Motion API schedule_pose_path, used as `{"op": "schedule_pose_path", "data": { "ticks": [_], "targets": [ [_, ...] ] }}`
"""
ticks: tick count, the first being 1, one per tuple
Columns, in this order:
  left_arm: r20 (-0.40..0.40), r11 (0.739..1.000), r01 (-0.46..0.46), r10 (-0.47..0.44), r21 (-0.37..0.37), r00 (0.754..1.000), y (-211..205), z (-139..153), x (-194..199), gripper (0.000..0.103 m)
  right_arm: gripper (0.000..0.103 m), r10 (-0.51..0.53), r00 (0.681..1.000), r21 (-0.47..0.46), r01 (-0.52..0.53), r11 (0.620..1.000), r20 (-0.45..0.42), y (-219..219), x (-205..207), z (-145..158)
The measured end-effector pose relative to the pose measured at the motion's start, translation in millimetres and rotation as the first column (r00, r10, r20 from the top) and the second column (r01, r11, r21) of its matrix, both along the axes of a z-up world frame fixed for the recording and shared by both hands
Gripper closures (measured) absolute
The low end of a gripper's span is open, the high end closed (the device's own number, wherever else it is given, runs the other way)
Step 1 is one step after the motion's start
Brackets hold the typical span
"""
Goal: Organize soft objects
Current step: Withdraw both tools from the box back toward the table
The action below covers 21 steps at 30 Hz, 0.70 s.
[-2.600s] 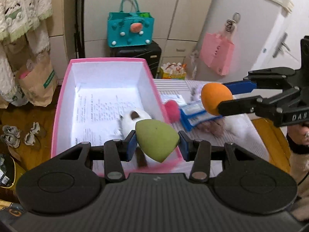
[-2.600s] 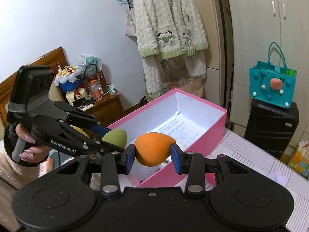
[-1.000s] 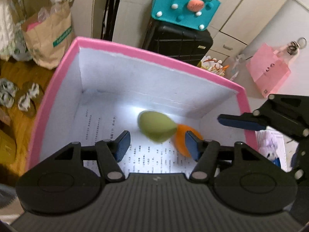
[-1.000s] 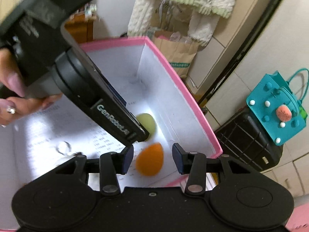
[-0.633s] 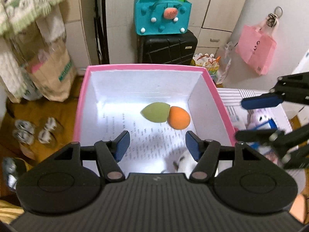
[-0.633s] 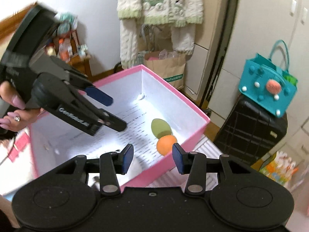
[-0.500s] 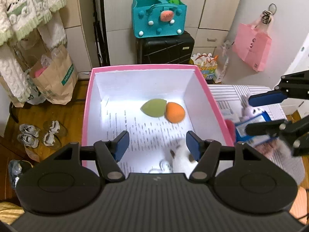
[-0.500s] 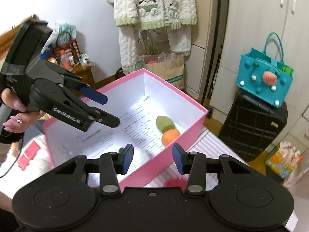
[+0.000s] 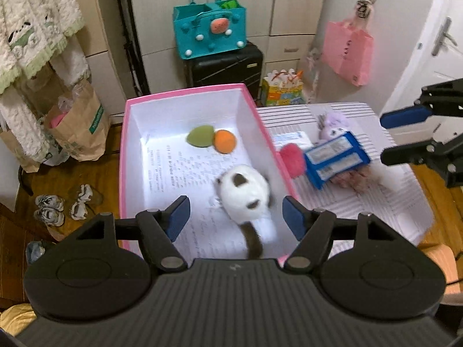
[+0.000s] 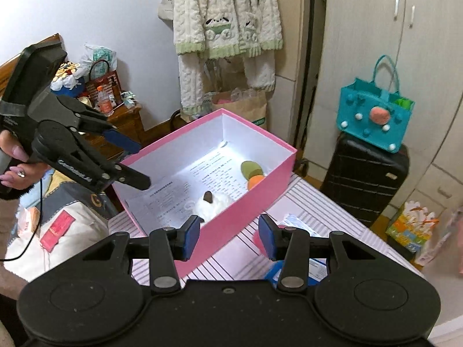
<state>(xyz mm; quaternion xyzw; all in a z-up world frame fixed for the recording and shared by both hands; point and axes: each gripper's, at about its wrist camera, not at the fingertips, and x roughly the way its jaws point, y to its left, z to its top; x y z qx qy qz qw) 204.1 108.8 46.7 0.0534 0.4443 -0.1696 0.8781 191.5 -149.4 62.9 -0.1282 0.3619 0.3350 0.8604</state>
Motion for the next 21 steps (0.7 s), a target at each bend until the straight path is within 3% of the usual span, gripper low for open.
{"op": "schedule_pose_path", "data": {
  "ticks": [12, 21],
  "targets": [
    [0.050, 0.992, 0.123, -0.123, 0.002, 0.991, -44, 22, -63, 0.033, 0.050, -0.063, 0.996, -0.006, 0.063, 0.998, 0.059, -58, -55, 2],
    [-0.011, 0.975, 0.224, -0.224, 0.008, 0.975, -96, 10, -75, 0.033, 0.048, -0.110, 0.993, 0.032, 0.109, 0.994, 0.035, -100, -66, -19]
  ]
}}
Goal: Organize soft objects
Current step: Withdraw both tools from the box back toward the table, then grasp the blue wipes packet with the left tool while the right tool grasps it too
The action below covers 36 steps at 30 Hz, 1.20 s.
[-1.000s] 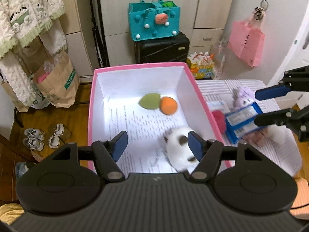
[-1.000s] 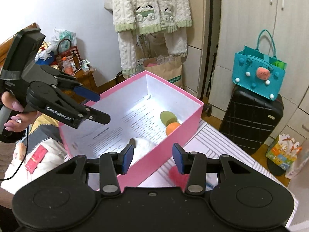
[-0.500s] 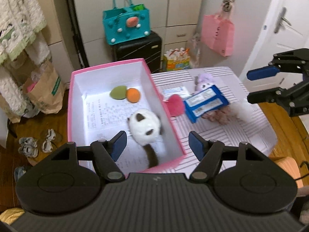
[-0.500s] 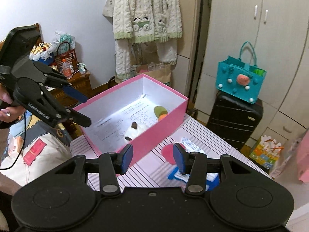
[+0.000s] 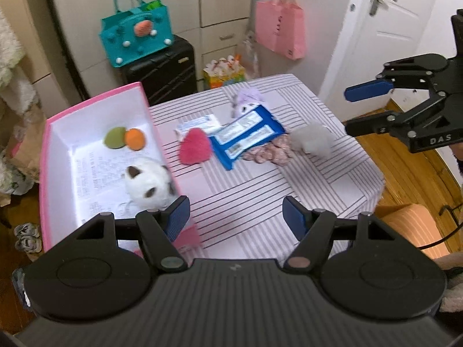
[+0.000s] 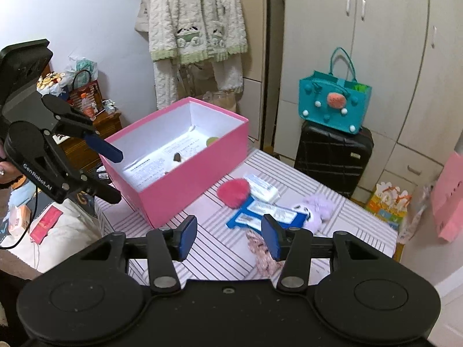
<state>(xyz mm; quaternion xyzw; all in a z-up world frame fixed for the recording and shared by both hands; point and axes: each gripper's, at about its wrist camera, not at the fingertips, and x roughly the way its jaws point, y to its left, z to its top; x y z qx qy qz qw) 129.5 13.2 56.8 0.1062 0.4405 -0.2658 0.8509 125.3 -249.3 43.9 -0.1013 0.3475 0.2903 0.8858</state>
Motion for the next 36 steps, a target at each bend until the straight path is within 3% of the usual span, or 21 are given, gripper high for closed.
{"op": "schedule_pose_path", "data": {
  "ticks": [8, 10, 12, 16, 20, 25, 31, 36],
  "targets": [
    [0.019, 0.999, 0.048, -0.048, 0.005, 0.999, -38, -10, 5, 0.033, 0.048, -0.011, 0.999, 0.030, 0.012, 0.999, -0.049, -20, 11, -26],
    [0.070, 0.999, 0.039, -0.039, 0.006, 0.997, -45, -16, 5, 0.033, 0.048, -0.015, 0.999, 0.033, 0.017, 0.999, -0.053, -24, 15, -34],
    [0.125, 0.998, 0.037, -0.043, 0.054, 0.991, -56, -23, 4, 0.033, 0.048, -0.021, 0.999, 0.024, 0.022, 0.999, -0.045, -25, 21, -42],
    [0.072, 0.999, 0.043, -0.045, 0.027, 0.996, -67, -39, 17, 0.035, 0.048, -0.024, 0.999, 0.023, 0.024, 0.999, -0.028, -28, 31, -57],
    [0.094, 1.000, 0.017, -0.018, 0.011, 0.995, -76, -52, 27, 0.037, 0.048, -0.039, 0.999, 0.041, 0.039, 0.998, 0.007, -34, 45, -70],
    [0.095, 0.994, -0.054, 0.063, -0.094, 0.994, -78, -67, 46, 0.045, 0.048, -0.044, 0.999, 0.063, 0.043, 0.997, 0.019, -37, 64, -86],
    [0.009, 0.954, -0.157, 0.165, -0.254, 0.986, -78, -95, 74, 0.050, 0.048, -0.103, 0.994, 0.052, 0.101, 0.994, 0.038, -32, 85, -107],
    [0.054, 0.915, -0.272, 0.300, -0.297, 0.952, -81, -119, 85, 0.054, 0.054, -0.124, 0.992, 0.046, 0.123, 0.991, 0.019, -29, 100, -127]
  ]
}}
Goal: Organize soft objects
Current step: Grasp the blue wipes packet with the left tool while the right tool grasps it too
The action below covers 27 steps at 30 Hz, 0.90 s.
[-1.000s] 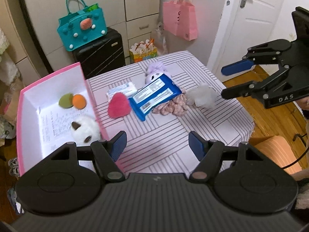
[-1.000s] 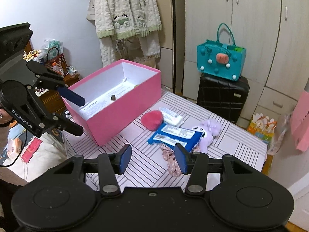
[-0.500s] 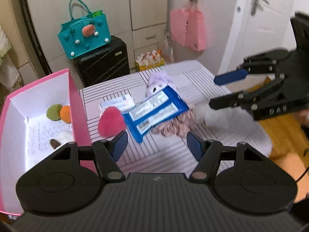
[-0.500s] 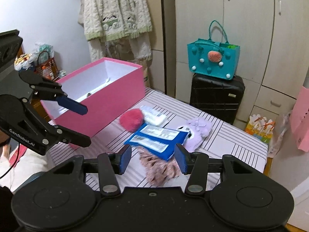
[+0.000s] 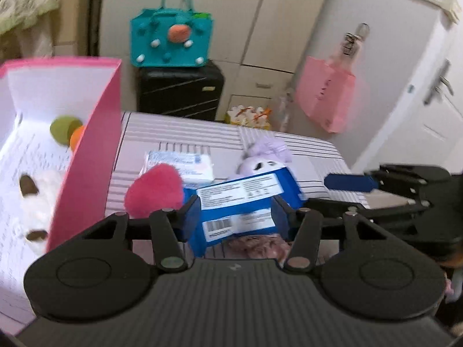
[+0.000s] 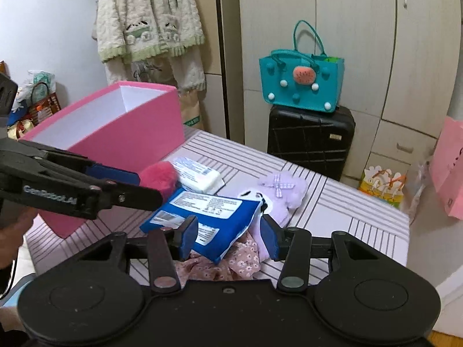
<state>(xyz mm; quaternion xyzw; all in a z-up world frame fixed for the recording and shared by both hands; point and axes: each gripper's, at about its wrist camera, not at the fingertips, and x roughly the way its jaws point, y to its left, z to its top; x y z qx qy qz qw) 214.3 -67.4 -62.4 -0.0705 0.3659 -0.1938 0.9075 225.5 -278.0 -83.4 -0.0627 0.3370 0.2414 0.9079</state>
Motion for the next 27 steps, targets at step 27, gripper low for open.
{"op": "schedule_pose_path", "data": {
  "ticks": [27],
  "targets": [
    [-0.116, 0.987, -0.151, 0.143, -0.064, 0.983, 5, -64, 29, 0.046, 0.073, -0.058, 0.994, 0.075, 0.065, 0.995, -0.094, -6, 19, -40]
  ]
}}
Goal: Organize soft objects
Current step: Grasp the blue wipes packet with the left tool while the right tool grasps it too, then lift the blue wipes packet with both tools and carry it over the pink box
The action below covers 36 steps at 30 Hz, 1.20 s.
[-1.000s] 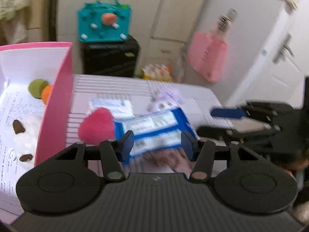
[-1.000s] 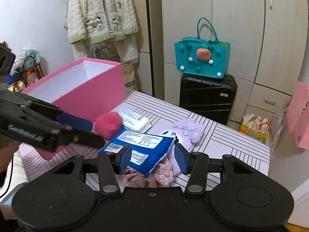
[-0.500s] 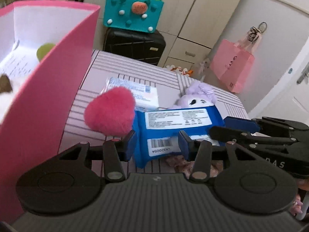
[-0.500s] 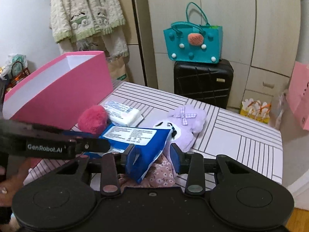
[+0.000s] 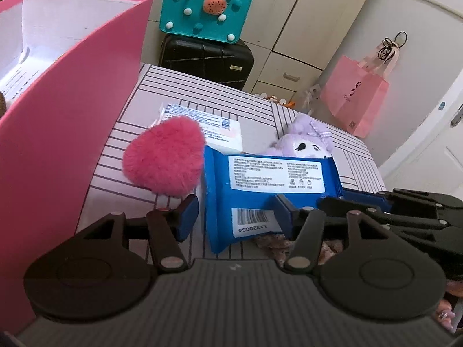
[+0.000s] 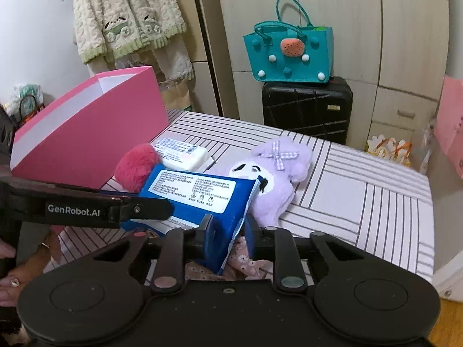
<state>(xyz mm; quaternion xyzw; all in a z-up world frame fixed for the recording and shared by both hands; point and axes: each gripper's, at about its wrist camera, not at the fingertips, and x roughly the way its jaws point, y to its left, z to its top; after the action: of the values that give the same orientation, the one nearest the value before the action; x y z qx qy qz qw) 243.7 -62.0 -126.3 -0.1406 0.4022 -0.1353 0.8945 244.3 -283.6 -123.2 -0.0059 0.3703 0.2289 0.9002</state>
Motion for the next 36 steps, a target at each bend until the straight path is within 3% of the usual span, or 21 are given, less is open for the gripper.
{"op": "schedule_pose_path", "data": {
  "ticks": [4, 13, 22, 36],
  "targets": [
    [0.013, 1.000, 0.004, -0.004, -0.003, 1.000, -3, -1, 0, 0.050, 0.073, -0.002, 1.000, 0.046, 0.003, 0.999, -0.024, -4, 1, -5],
    [0.020, 0.999, 0.025, -0.024, -0.036, 1.000, -6, -2, -5, 0.064, 0.077, 0.003, 1.000, 0.050, -0.003, 0.999, -0.016, -2, -2, -8],
    [0.063, 0.998, 0.068, -0.067, -0.016, 0.996, -4, 21, -24, 0.065, 0.077, 0.009, 0.996, -0.008, -0.009, 1.000, 0.086, 8, -25, 17],
    [0.140, 0.988, 0.144, -0.149, 0.048, 0.979, 9, 66, -69, 0.065, 0.065, 0.061, 0.980, -0.098, -0.043, 0.994, 0.189, 31, -80, 61]
  ]
}}
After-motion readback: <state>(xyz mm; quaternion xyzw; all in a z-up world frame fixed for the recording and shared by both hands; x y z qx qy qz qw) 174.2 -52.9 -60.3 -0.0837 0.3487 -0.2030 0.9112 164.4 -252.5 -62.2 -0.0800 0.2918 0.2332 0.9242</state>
